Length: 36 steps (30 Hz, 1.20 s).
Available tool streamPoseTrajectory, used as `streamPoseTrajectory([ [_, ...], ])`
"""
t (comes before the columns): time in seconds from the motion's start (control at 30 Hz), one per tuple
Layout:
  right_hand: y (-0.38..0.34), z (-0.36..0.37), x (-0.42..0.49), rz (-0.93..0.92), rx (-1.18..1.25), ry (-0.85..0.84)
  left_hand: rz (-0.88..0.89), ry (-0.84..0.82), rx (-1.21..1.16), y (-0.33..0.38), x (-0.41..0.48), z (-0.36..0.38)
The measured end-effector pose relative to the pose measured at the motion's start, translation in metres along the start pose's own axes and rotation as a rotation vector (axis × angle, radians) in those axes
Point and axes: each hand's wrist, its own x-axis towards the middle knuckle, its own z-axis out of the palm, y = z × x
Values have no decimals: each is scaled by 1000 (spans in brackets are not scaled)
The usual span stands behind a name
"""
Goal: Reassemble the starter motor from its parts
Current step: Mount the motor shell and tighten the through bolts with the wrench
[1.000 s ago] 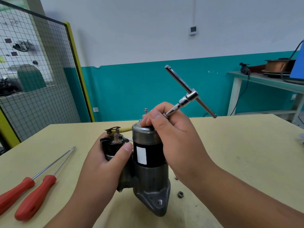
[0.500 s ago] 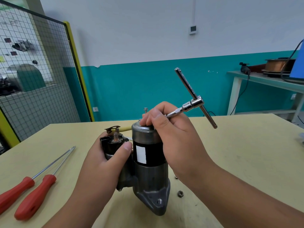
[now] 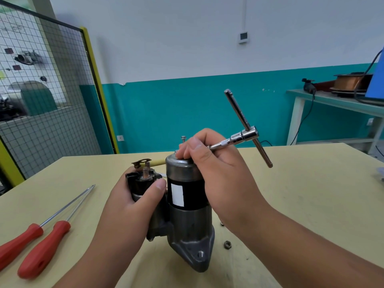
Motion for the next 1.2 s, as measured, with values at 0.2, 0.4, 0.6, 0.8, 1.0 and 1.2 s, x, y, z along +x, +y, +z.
streamPoseTrajectory([
  [0.2,0,0,0,3,-7,-6,-18,-4,1,1,0,1],
  [0.4,0,-1,0,1,10,-10,-13,-14,-5,2,0,1],
  [0.6,-1,-1,0,9,19,-15,-19,-11,-4,2,0,1],
  [0.8,-1,-2,0,18,33,-16,-43,-3,14,3,0,2],
  [1.0,-2,-2,-1,27,41,-23,-60,6,5,3,1,2],
  [1.2,-2,-2,0,33,45,-26,-59,3,7,2,1,1],
])
